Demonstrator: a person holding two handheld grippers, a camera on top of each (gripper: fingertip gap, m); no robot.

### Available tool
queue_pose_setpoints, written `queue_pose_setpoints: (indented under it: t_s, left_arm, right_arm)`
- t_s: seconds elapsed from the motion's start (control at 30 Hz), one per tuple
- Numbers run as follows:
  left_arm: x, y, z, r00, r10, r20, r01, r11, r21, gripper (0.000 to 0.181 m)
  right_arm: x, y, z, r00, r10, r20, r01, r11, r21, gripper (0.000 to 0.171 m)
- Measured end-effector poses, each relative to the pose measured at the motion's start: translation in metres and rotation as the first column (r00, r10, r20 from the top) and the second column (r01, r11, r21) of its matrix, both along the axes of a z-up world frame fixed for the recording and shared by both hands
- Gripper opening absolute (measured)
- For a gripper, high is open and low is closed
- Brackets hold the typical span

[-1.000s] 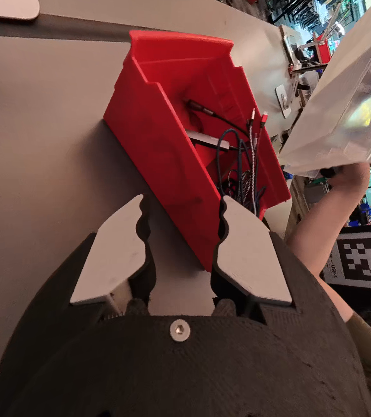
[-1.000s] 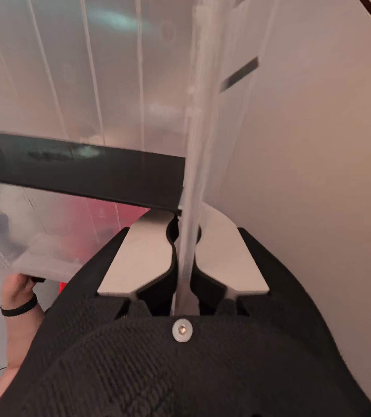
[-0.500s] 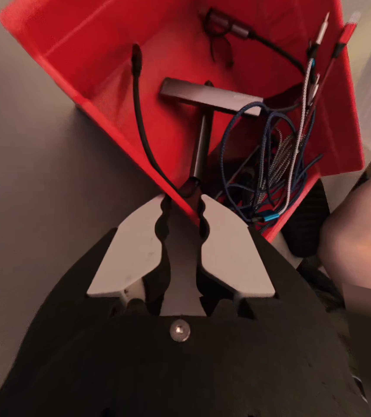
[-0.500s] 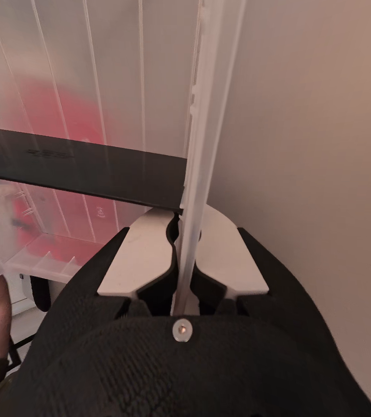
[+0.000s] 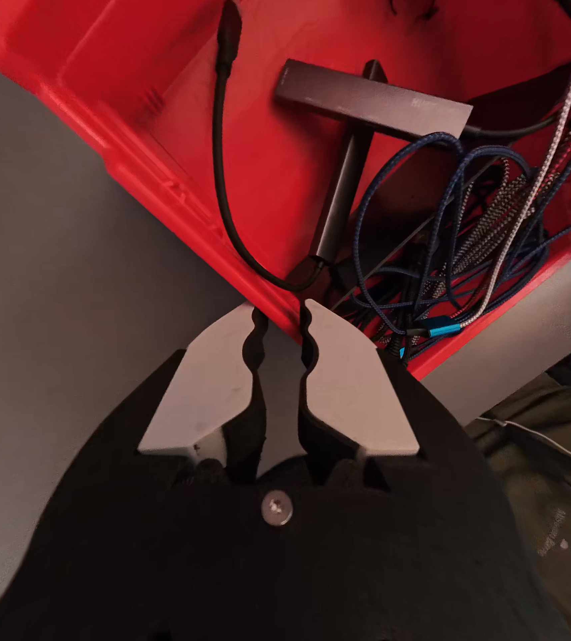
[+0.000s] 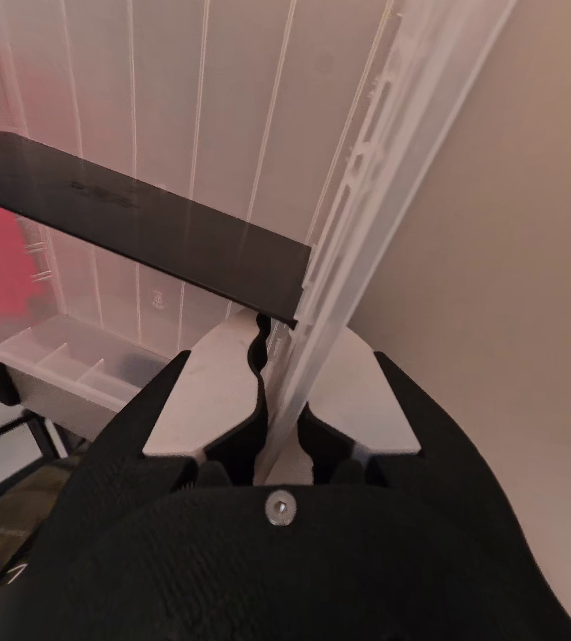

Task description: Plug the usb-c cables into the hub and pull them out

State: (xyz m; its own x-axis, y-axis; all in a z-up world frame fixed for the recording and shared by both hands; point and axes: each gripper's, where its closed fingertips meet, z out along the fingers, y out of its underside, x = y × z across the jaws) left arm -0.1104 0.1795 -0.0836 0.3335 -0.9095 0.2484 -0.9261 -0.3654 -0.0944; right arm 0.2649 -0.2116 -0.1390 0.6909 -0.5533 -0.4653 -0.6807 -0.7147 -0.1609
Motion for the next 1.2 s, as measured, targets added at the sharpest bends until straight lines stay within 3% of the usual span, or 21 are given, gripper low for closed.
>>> queue_pose_setpoints:
  t_s: [0.13,0.33,0.77,0.93,1.03,1.2]
  left_arm:
    - [-0.082,0.056,0.001,0.992,0.066,-0.103,-0.056,0.994,0.097,0.017]
    - [-0.178,0.110,0.003,0.941,0.228,-0.252,-0.170,0.958,0.232,0.018]
    - [-0.221,0.154,0.005,0.939,0.192,-0.284,-0.090,0.938,0.336,0.019]
    - [-0.226,0.160,0.010,0.948,0.270,-0.171,-0.201,0.919,0.340,0.014]
    - [-0.234,0.155,0.022,0.939,0.336,-0.072,-0.299,0.904,0.305,0.026]
    - [-0.230,0.119,0.027,0.888,0.443,0.123,-0.449,0.893,0.026,0.034]
  right_arm:
    - [-0.017,0.023,-0.002,0.994,0.104,0.041,-0.097,0.984,-0.146,0.027]
    - [-0.033,0.049,-0.004,0.974,0.205,0.095,-0.175,0.951,-0.255,0.014]
    - [-0.009,0.041,-0.005,0.960,0.213,0.182,-0.158,0.949,-0.273,0.007]
    - [-0.006,0.050,-0.006,0.956,0.219,0.197,-0.160,0.948,-0.274,0.007]
    - [-0.007,0.051,-0.006,0.956,0.222,0.192,-0.165,0.948,-0.273,0.007]
    - [-0.009,0.051,-0.006,0.956,0.223,0.191,-0.166,0.948,-0.273,0.008]
